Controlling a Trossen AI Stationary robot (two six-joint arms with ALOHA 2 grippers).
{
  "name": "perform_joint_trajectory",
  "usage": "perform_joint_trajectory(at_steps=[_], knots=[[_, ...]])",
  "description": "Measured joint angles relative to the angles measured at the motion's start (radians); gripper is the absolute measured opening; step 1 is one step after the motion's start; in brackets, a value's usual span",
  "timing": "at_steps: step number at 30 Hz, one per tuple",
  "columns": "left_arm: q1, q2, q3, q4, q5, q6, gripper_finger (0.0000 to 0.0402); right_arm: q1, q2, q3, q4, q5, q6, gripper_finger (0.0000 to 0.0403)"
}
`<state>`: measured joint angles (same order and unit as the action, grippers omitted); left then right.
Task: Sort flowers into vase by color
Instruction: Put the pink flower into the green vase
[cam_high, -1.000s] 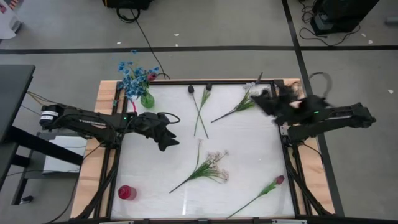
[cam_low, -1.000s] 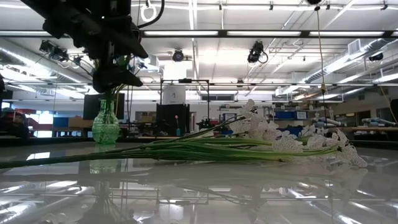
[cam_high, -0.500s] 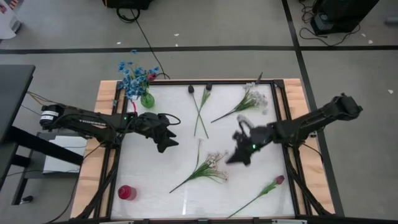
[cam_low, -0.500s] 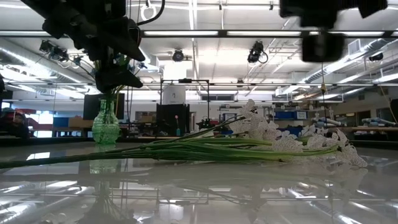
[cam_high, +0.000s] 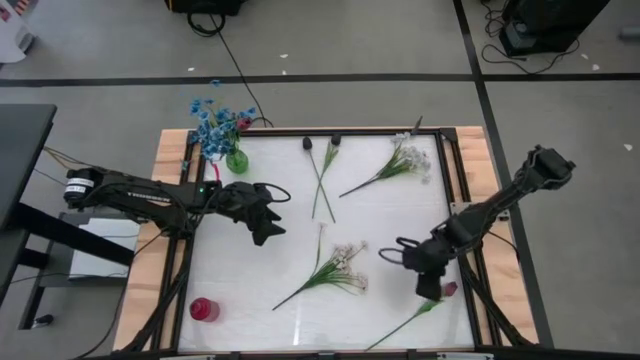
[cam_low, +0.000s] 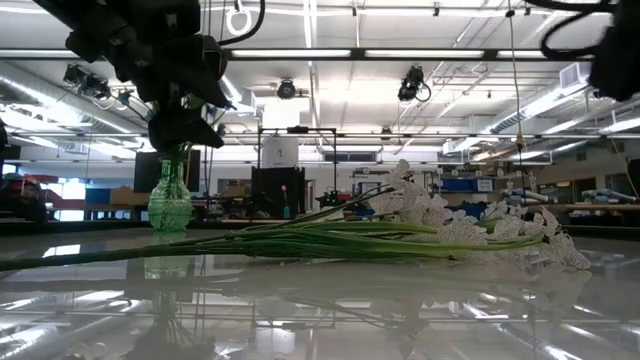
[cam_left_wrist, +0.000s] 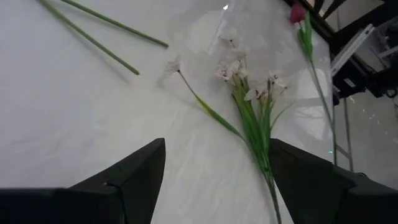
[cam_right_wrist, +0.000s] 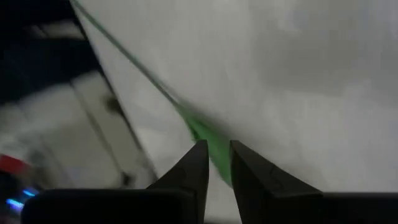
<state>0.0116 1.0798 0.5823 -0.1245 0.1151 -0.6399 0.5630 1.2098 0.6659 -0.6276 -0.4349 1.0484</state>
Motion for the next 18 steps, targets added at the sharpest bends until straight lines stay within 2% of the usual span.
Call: perform_joint_trajectory(at_steps=[5,12,18], knots=[[0.0,0.0,0.0,-0.005,-0.016,-0.003,0.0288,0.087,0.0,0.0,-0.043,0.032,-0.146,0.0096],[0.0,0.0,0.0,-0.011,-0.017,-0.031,0.0288,0.195,0.003,0.0,-0.021,0.126,-0.254,0.0157],[0.0,0.0,0.0,-0.061,-0.068,-0.032,0.0286,0.315,0.085,0.001,0.019,0.229,-0.386,0.0183]])
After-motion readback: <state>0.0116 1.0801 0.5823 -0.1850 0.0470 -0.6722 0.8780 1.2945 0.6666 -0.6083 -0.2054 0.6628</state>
